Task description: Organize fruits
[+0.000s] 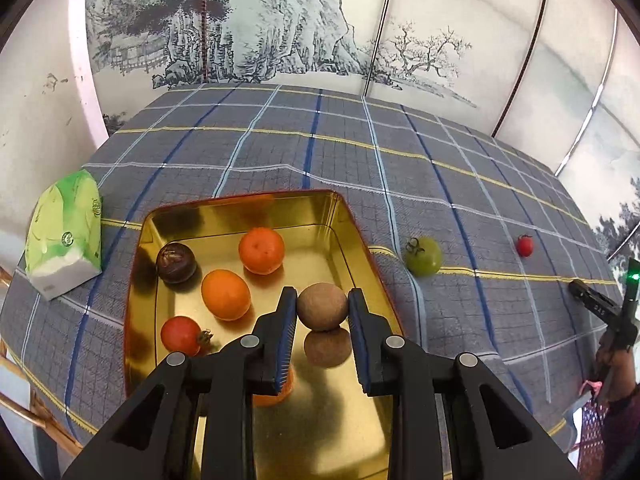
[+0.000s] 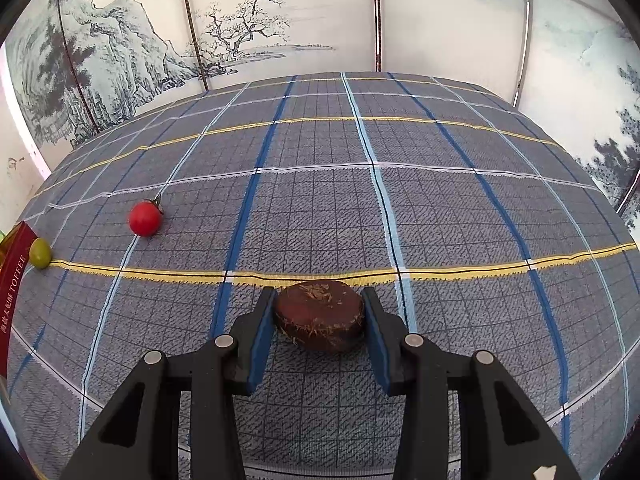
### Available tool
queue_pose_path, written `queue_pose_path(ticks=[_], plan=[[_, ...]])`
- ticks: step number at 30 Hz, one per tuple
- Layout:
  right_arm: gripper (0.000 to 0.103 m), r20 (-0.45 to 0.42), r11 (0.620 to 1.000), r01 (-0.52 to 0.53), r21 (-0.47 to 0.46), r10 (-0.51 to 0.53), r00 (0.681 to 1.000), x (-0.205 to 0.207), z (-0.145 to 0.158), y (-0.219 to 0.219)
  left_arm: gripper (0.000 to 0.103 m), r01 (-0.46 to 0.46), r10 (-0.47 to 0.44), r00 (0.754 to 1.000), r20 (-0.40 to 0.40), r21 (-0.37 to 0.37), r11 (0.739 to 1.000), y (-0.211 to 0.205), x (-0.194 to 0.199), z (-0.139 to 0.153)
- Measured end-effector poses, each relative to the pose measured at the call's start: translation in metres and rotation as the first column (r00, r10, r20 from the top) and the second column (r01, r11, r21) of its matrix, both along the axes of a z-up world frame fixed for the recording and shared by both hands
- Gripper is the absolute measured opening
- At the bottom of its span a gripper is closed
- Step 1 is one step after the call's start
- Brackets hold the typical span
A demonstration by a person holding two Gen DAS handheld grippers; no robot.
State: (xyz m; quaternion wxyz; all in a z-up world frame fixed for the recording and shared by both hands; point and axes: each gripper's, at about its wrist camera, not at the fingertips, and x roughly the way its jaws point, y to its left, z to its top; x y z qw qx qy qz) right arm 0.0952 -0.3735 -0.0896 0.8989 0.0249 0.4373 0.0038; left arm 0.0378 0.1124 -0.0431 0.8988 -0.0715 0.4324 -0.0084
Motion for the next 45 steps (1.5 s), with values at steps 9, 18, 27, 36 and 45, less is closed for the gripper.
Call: queue_pose_path(ticks=[9, 18, 27, 36, 45], plan=[[0.039, -0.001, 1.000, -0.002, -0.008, 0.002, 1.000, 0.002, -0.001, 0.001, 0.027, -0.003, 0.003, 1.000, -0.020, 0.008, 1.000, -0.003, 0.014, -0.012], [0.039, -0.001, 1.000, -0.002, -0.011, 0.002, 1.000, 0.002, -0.002, 0.001, 0.027, 0.000, 0.001, 0.999, -0.034, 0.030, 1.000, -0.005, 0.022, -0.018], [0.039, -0.002, 1.000, -0.002, -0.012, 0.002, 1.000, 0.002, -0.002, 0.001, 0.027, 0.002, 0.000, 0.999, -0.038, 0.038, 0.999, -0.007, 0.026, -0.018], [0.039, -0.002, 1.000, -0.003, -0.013, 0.003, 1.000, 0.002, -0.002, 0.001, 0.027, 0.011, -0.009, 0.999, -0.050, 0.046, 0.999, -0.006, 0.037, -0.021], [0.039, -0.002, 1.000, -0.002, -0.012, 0.002, 1.000, 0.002, -0.002, 0.002, 0.027, 0.015, -0.013, 0.998, -0.060, 0.033, 0.999, -0.005, 0.040, -0.021]])
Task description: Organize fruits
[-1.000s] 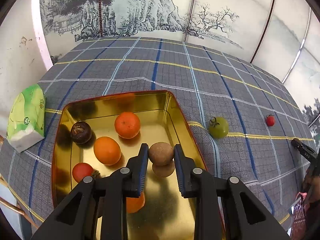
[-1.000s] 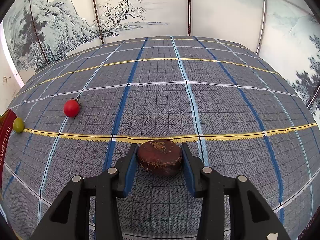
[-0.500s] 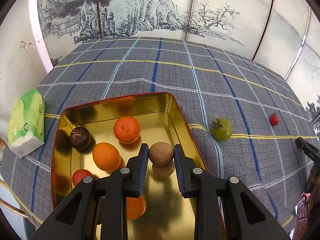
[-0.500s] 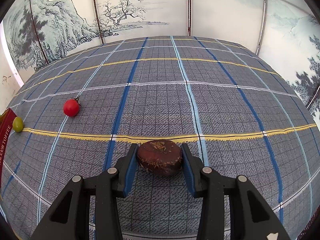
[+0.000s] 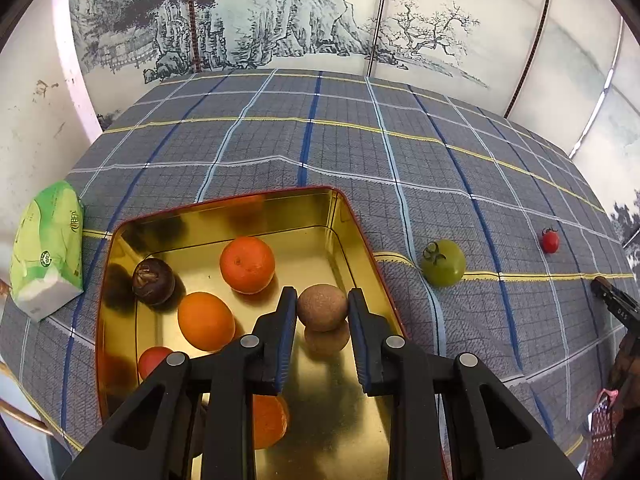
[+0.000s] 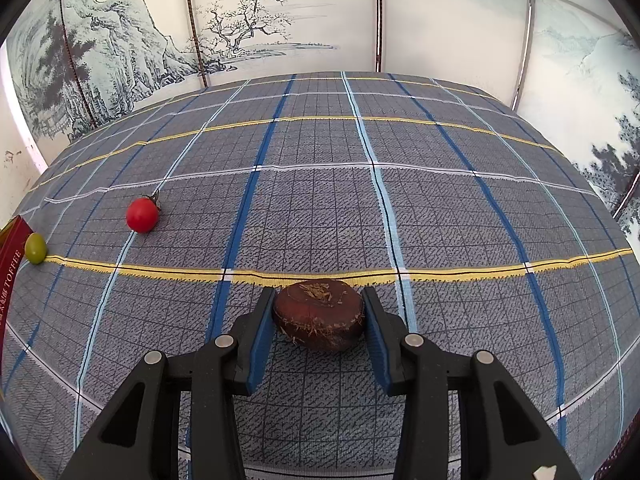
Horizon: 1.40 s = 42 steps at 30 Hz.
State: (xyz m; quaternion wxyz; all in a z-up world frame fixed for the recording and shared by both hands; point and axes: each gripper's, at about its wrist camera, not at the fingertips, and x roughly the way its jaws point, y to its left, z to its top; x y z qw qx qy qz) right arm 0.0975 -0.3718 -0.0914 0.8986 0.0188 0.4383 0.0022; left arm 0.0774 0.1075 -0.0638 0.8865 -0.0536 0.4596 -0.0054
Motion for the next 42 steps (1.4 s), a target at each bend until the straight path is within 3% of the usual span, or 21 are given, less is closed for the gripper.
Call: queue_pose_path(ticks=[42], plan=[[0.039, -0.001, 1.000, 0.000, 0.000, 0.000, 1.000, 0.000, 0.001, 0.001, 0.027, -0.029, 0.028, 0.999, -0.035, -0.038, 0.999, 0.008, 0.017, 0.006]])
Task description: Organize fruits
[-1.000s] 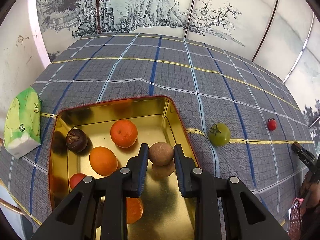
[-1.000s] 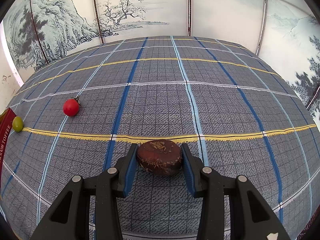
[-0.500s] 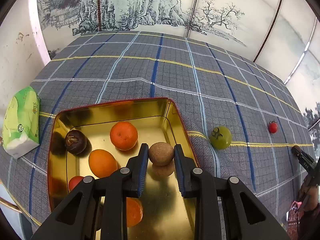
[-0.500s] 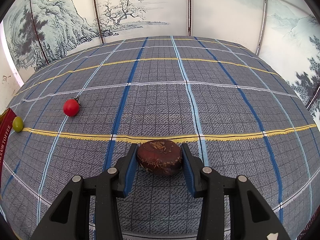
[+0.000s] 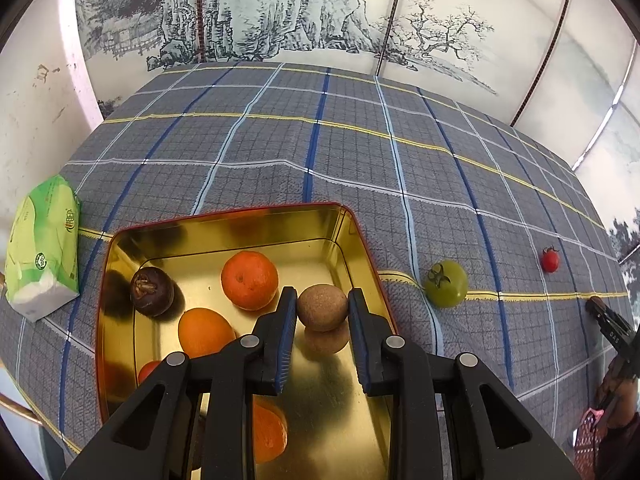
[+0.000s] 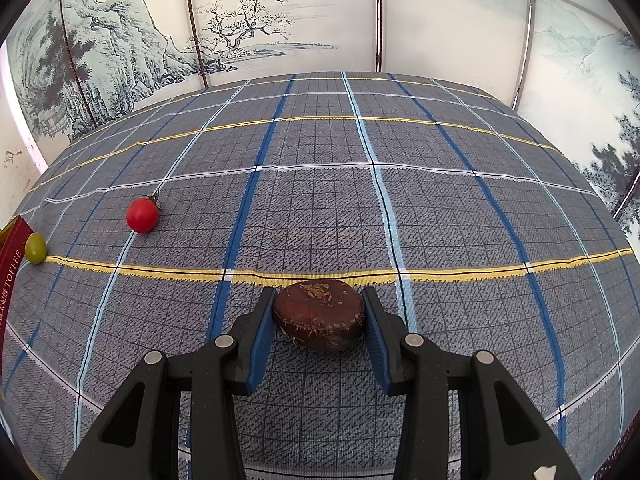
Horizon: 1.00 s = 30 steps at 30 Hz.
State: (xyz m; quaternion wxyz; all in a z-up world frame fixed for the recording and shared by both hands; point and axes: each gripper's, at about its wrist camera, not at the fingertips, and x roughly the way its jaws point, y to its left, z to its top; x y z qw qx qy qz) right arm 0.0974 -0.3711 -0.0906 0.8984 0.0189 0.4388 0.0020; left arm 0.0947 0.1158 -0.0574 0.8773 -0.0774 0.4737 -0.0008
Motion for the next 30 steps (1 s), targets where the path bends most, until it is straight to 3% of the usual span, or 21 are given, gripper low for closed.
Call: queue_pose_path(ticks=[30], plan=[[0.039, -0.001, 1.000, -0.001, -0.003, 0.001, 1.000, 0.0007, -0.0006, 0.0006, 0.027, -0.006, 0.006, 1.000, -0.008, -0.011, 1.000, -0.0014, 0.0069, -0.0008]])
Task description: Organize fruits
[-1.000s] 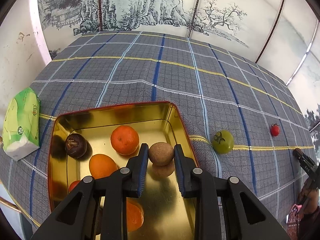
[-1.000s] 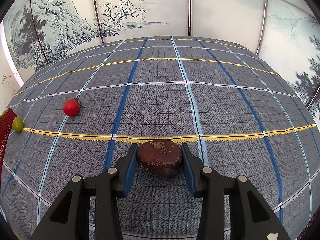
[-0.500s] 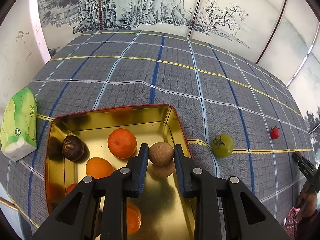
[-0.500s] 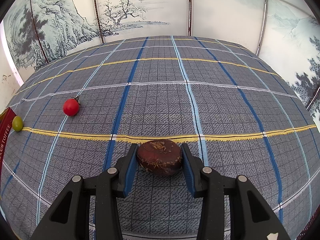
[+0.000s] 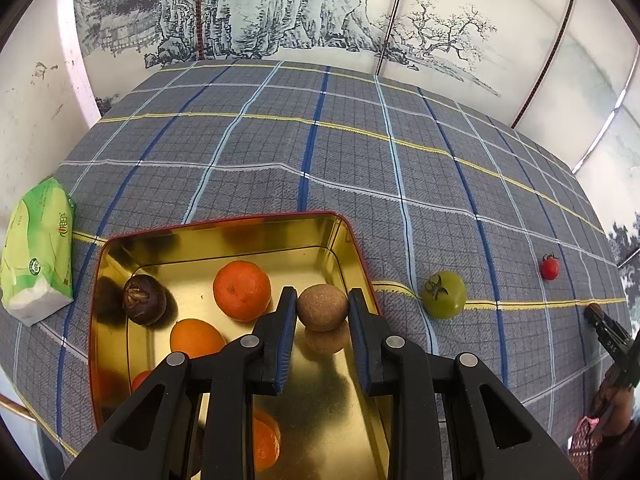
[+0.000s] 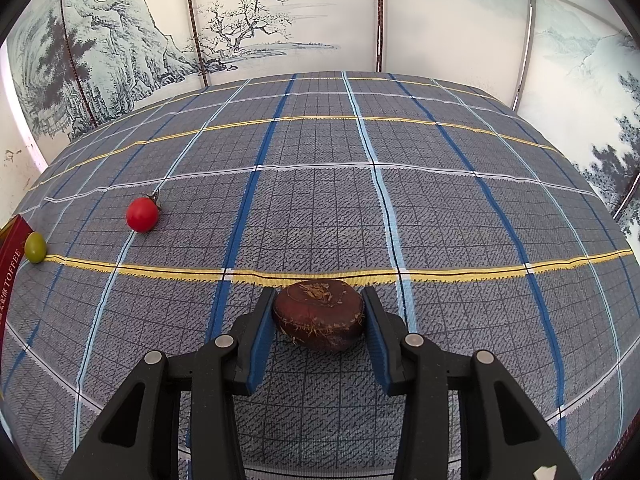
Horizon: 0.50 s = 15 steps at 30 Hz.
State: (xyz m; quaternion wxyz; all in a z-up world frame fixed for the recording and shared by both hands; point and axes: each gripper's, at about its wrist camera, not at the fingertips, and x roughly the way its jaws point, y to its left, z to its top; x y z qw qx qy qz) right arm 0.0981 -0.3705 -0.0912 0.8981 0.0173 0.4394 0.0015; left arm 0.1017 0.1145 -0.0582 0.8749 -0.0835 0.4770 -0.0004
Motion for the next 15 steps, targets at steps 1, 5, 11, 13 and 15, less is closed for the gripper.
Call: queue_pose_path(ticks=[1, 5, 11, 13, 15], plan=[[0.039, 0.000, 1.000, 0.000, 0.000, 0.000, 1.000, 0.0000, 0.0000, 0.0000, 0.027, -0.001, 0.001, 1.000, 0.000, 0.002, 1.000, -0.0003, 0.0014, 0.0001], [0.039, 0.000, 1.000, 0.000, 0.000, 0.000, 1.000, -0.0001, 0.0001, 0.0002, 0.027, -0.002, 0.002, 1.000, 0.000, 0.003, 1.000, -0.0008, 0.0013, -0.0001], [0.039, 0.000, 1.000, 0.000, 0.001, 0.000, 1.000, -0.0002, 0.0001, 0.0003, 0.027, 0.004, -0.004, 1.000, -0.006, 0.006, 1.000, -0.0003, 0.0026, 0.0009], [0.039, 0.000, 1.000, 0.000, 0.000, 0.000, 1.000, 0.0001, -0.0001, 0.0001, 0.027, 0.002, -0.002, 1.000, -0.003, 0.003, 1.000, -0.0003, 0.0034, 0.0010], [0.039, 0.000, 1.000, 0.000, 0.000, 0.000, 1.000, 0.0001, -0.0001, -0.0002, 0.027, 0.001, -0.001, 1.000, 0.000, 0.002, 1.000, -0.0002, 0.0038, 0.0010]])
